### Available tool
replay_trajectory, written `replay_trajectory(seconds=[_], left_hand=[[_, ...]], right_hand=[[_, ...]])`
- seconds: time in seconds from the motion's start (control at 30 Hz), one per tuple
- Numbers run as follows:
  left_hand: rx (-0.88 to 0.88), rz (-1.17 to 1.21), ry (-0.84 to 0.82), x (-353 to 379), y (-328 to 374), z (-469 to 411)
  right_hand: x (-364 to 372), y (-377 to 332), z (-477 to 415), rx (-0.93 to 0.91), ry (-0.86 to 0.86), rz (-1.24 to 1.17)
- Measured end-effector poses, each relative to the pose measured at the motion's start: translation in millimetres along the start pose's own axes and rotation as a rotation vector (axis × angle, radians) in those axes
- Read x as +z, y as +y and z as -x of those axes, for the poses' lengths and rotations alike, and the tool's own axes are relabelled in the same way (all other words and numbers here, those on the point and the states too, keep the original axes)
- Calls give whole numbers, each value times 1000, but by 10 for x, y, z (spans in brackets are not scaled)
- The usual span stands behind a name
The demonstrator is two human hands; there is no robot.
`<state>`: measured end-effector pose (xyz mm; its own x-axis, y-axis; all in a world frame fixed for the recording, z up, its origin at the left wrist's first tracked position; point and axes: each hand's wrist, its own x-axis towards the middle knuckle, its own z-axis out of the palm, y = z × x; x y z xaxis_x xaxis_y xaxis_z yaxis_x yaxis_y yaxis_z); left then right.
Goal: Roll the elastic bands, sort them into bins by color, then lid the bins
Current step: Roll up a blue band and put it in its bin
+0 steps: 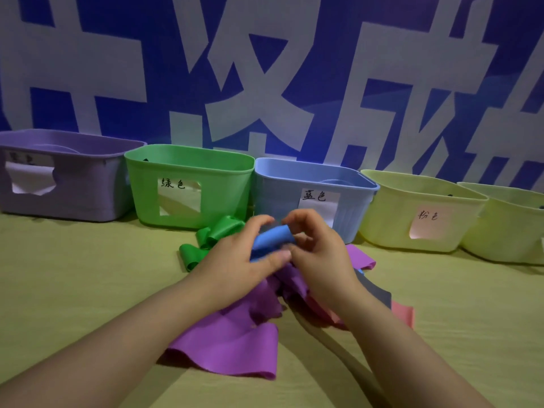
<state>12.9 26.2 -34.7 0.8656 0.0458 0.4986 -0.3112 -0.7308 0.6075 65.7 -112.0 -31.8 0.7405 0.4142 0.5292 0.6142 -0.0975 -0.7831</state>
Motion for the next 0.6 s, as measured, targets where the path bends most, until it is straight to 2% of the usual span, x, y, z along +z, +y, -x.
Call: replay_trajectory(seconds=[0.13, 0.3, 0.4, 0.47, 0.53, 0.6], left_hand=[[-165, 384, 37, 3, -36, -79], [-216, 478, 51, -23, -47, -86], [-189, 454, 129, -38, -67, -70], [-140, 445, 134, -38, -37, -60], [-101, 450, 110, -17, -7, -45], [-89, 493, 97, 2, -16, -44]], right_hand=[[-15, 23, -33, -32, 7, 24], [28, -6, 9, -36, -63, -60], [-4, -67, -18, 139, -84, -313], [-43, -102, -31, 281, -94, -393], [-55, -107, -30, 300, -118, -277], [-41, -90, -19, 229, -156, -109]])
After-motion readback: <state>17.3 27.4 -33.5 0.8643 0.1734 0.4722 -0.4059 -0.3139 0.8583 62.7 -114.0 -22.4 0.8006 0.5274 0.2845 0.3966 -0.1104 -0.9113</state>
